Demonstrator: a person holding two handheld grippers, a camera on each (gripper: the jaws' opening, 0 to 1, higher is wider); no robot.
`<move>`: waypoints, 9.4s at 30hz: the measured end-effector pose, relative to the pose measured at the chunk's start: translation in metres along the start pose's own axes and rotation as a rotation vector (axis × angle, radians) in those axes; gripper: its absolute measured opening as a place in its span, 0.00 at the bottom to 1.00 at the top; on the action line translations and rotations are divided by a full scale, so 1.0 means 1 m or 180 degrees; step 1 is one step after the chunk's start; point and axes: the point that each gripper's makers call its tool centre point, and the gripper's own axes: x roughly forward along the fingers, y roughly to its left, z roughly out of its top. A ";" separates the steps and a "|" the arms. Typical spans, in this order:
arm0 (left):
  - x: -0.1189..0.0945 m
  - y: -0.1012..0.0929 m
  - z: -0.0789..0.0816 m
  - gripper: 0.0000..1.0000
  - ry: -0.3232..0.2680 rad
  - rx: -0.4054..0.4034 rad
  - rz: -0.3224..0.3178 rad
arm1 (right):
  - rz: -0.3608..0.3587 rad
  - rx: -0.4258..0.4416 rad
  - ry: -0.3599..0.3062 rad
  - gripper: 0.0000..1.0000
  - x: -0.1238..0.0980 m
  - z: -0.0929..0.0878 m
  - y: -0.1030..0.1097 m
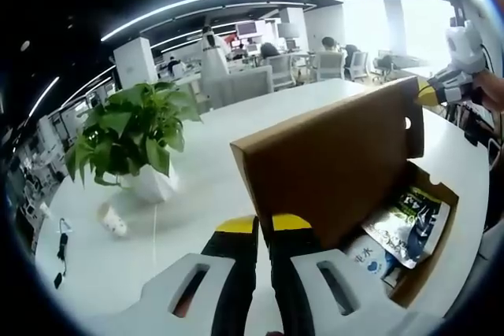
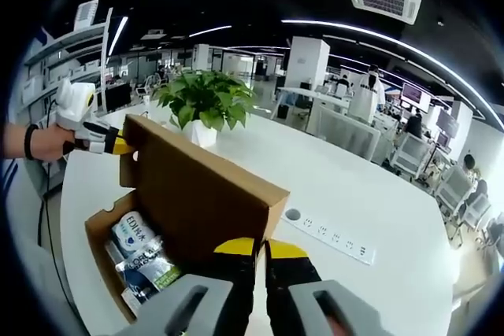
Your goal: Operate the shoe box by opening the lid, removing the specified soft item, and placing it in the target area until the item is outside and the box remains undamaged.
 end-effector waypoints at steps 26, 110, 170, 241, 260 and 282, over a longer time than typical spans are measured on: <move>0.024 0.006 -0.001 0.02 0.0130 -0.0087 0.0013 | -0.0008 -0.0034 0.0161 0.00 0.029 0.003 -0.014; 0.105 0.013 -0.049 0.03 0.0764 -0.0398 -0.0052 | -0.0100 0.0218 0.0917 0.00 0.129 -0.057 -0.038; 0.118 0.004 -0.078 0.11 0.1196 -0.0415 -0.0071 | -0.0045 0.0421 0.1190 0.10 0.138 -0.089 -0.033; -0.044 -0.103 -0.017 0.59 0.0011 -0.0062 -0.0865 | 0.0495 0.1017 -0.0240 0.51 -0.034 -0.063 0.046; -0.079 -0.126 -0.055 0.60 0.0082 -0.0161 -0.0950 | 0.0614 0.0798 -0.0119 0.52 -0.061 -0.090 0.091; -0.036 -0.172 -0.097 0.44 0.0685 -0.0910 -0.1061 | 0.0609 0.0669 -0.0061 0.50 -0.062 -0.103 0.105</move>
